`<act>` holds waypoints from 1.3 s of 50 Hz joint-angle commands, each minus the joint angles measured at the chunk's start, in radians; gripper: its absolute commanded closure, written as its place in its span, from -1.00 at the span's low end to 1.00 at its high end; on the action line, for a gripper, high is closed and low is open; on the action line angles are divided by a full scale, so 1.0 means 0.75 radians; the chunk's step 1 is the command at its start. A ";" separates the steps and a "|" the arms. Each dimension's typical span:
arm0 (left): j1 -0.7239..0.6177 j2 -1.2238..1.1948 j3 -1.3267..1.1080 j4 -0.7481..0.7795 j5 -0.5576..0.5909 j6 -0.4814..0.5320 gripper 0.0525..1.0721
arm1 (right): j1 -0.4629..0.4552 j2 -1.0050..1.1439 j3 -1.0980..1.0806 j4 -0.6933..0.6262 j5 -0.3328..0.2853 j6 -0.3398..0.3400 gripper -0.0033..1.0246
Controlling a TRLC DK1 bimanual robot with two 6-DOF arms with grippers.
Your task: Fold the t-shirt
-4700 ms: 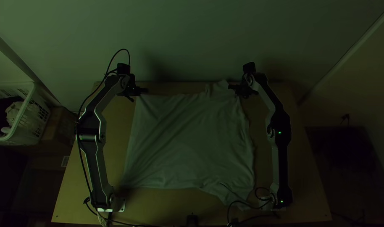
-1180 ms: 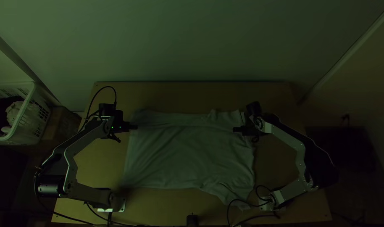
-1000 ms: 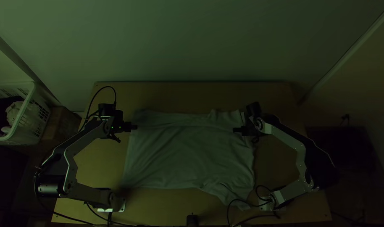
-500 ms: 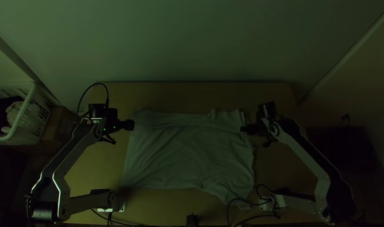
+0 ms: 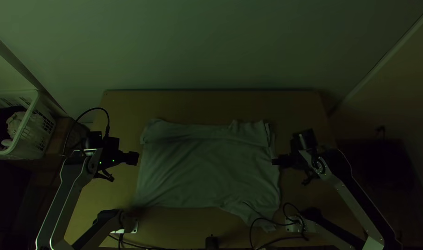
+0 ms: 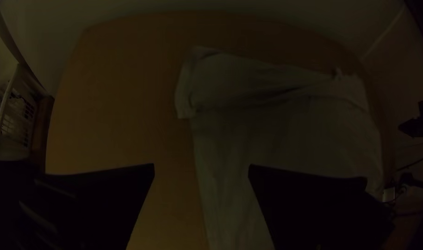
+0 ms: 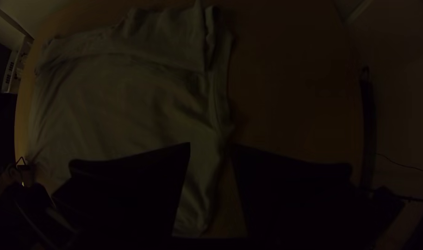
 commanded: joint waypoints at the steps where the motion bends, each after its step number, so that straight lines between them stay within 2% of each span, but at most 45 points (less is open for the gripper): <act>1: 0.008 -0.084 -0.032 -0.110 0.003 0.055 -0.92 | 0.032 -0.057 -0.070 -0.048 0.011 0.068 0.17; 6: 0.008 -0.167 -0.052 -0.190 -0.003 0.075 -0.92 | 0.036 -0.100 -0.107 -0.083 -0.007 0.083 0.17; 14: -0.005 -0.237 -0.085 -0.394 -0.044 0.151 -0.92 | 0.038 -0.155 -0.132 -0.158 -0.116 0.144 0.17; 20: -0.011 -0.243 -0.097 -0.583 -0.056 0.183 -0.92 | 0.052 -0.165 -0.134 -0.234 -0.122 0.156 0.17; 31: -0.052 -0.272 -0.116 -0.773 -0.116 0.230 -0.92 | 0.099 -0.216 -0.168 -0.302 -0.130 0.179 0.17; 45: -0.174 -0.229 -0.114 -0.808 -0.132 0.284 -0.92 | 0.111 -0.239 -0.216 -0.314 -0.153 0.187 0.17; 57: -0.373 -0.051 -0.167 -0.842 -0.304 0.278 -0.92 | 0.144 -0.233 -0.238 -0.304 -0.153 0.199 0.17; 65: -0.446 0.041 -0.193 -0.781 -0.332 0.288 -0.92 | 0.156 -0.229 -0.248 -0.295 -0.153 0.205 0.17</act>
